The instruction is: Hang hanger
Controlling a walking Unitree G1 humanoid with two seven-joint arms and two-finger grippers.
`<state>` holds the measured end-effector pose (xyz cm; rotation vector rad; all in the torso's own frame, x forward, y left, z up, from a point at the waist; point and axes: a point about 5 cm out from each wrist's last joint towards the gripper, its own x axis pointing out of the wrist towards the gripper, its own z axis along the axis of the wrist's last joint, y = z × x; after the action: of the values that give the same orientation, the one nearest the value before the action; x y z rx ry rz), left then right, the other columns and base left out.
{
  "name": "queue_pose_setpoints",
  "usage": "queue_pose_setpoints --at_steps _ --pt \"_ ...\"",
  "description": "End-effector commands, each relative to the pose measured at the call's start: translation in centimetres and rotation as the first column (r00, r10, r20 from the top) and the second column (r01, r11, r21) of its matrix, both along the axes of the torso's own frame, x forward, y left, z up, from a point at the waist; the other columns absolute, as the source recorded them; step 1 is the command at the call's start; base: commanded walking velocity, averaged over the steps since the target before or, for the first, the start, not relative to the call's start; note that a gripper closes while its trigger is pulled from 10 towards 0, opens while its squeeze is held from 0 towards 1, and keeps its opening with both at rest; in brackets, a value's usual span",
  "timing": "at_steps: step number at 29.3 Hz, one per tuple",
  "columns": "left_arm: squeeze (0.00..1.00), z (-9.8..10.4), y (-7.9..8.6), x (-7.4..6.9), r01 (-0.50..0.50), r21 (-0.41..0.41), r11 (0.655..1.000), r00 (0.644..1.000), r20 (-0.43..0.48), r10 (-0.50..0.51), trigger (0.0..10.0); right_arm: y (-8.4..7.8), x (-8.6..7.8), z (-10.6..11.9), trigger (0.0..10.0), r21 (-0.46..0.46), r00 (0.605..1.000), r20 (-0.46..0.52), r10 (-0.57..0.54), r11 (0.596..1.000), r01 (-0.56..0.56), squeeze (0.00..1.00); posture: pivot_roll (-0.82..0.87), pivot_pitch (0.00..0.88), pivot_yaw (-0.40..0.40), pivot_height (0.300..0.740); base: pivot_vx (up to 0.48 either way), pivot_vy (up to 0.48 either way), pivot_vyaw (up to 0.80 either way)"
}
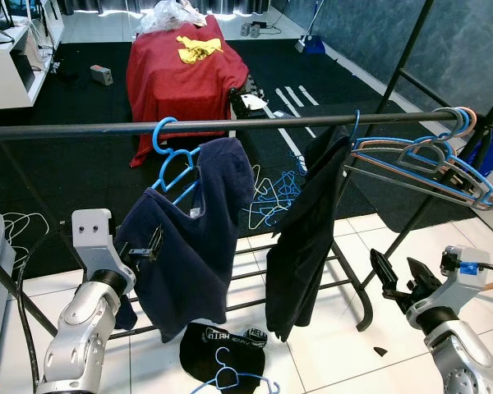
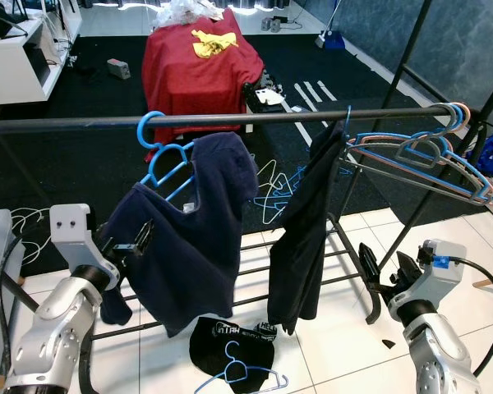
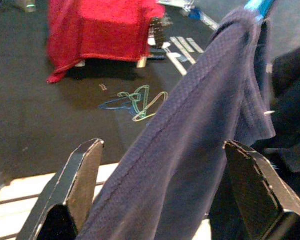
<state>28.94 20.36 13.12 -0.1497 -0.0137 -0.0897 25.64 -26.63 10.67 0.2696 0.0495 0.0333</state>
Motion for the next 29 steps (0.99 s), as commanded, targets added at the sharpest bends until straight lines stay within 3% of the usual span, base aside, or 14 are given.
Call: queue_pose_setpoints --at_steps 1,5,6,8,10,11,13,15,17,18,20,22,27,29 --pt "0.00 1.4 0.5 0.2 0.032 0.002 0.999 0.998 0.049 -0.032 10.0 0.5 -0.2 -0.4 10.0 -0.008 0.999 -0.018 0.043 0.999 -0.043 0.00 0.07 0.128 -0.081 0.740 0.000 0.000 0.00" --pt "0.00 5.9 1.4 0.6 0.170 -0.015 0.985 0.966 0.200 -0.163 10.0 1.2 -0.1 -0.7 10.0 -0.010 0.996 -0.016 0.086 0.996 -0.086 0.00 0.07 0.133 -0.085 0.740 0.000 0.000 0.00" --pt "0.00 5.9 1.4 0.6 0.170 -0.015 0.985 0.966 0.200 -0.163 10.0 1.2 -0.1 -0.7 10.0 -0.010 0.996 -0.016 0.086 0.996 -0.086 0.00 0.07 0.133 -0.085 0.740 0.000 0.000 0.00" --pt "0.00 8.5 1.7 0.4 0.261 0.010 0.965 0.929 0.270 -0.254 10.0 1.3 0.0 -0.6 10.0 -0.011 0.996 -0.013 0.094 0.996 -0.094 0.00 0.07 0.135 -0.086 0.740 0.000 0.000 0.00" --pt "0.00 8.5 1.7 0.4 0.261 0.010 0.965 0.929 0.270 -0.254 10.0 1.3 0.0 -0.6 10.0 -0.011 0.996 -0.013 0.094 0.996 -0.094 0.00 0.07 0.135 -0.086 0.740 0.000 0.000 0.00" --pt "0.00 9.9 1.8 0.2 0.309 0.033 0.951 0.904 0.301 -0.304 10.0 1.3 0.0 -0.5 10.0 -0.012 0.995 -0.012 0.097 0.995 -0.097 0.00 0.07 0.137 -0.088 0.740 0.000 0.000 0.00" --pt "0.00 9.9 1.8 0.2 0.309 0.033 0.951 0.904 0.301 -0.304 10.0 1.3 0.0 -0.5 10.0 -0.012 0.995 -0.012 0.097 0.995 -0.097 0.00 0.07 0.137 -0.088 0.740 0.000 0.000 0.00" --pt "0.00 10.7 0.5 -0.8 0.463 0.109 0.880 0.834 0.282 -0.474 10.0 1.6 0.1 -0.6 10.0 -0.018 0.993 -0.017 0.116 0.993 -0.117 0.00 0.07 0.139 -0.088 0.740 0.000 0.000 0.00" --pt "0.00 10.7 0.5 -0.8 0.463 0.109 0.880 0.834 0.282 -0.474 10.0 1.6 0.1 -0.6 10.0 -0.018 0.993 -0.017 0.116 0.993 -0.117 0.00 0.07 0.139 -0.088 0.740 0.000 0.000 0.00" --pt "0.00 10.0 -0.8 -1.3 0.534 0.136 0.834 0.800 0.238 -0.551 10.0 1.9 0.1 -0.5 10.0 -0.025 0.992 -0.020 0.127 0.992 -0.127 0.00 0.07 0.143 -0.086 0.740 0.000 0.000 0.00" --pt "0.00 9.1 -1.8 -1.4 0.560 0.156 0.814 0.790 0.195 -0.581 10.0 2.1 0.2 -0.5 10.0 -0.034 0.991 -0.022 0.135 0.990 -0.136 0.00 0.07 0.143 -0.085 0.740 0.000 0.000 0.00" --pt "0.00 9.1 -1.8 -1.4 0.560 0.156 0.814 0.790 0.195 -0.581 10.0 2.1 0.2 -0.5 10.0 -0.034 0.991 -0.022 0.135 0.990 -0.136 0.00 0.07 0.143 -0.085 0.740 0.000 0.000 0.00" --pt "0.00 7.0 -2.7 0.4 0.413 0.198 0.889 0.887 0.133 -0.441 10.0 2.7 0.8 0.4 10.0 -0.047 0.987 0.003 0.159 0.986 -0.158 0.00 0.07 0.146 -0.083 0.740 0.000 0.000 0.00" --pt "0.00 7.0 -2.6 0.7 0.391 0.206 0.897 0.898 0.126 -0.421 10.0 2.8 0.9 0.5 10.0 -0.046 0.987 0.008 0.162 0.986 -0.162 0.00 0.07 0.146 -0.083 0.740 0.000 0.000 0.00"
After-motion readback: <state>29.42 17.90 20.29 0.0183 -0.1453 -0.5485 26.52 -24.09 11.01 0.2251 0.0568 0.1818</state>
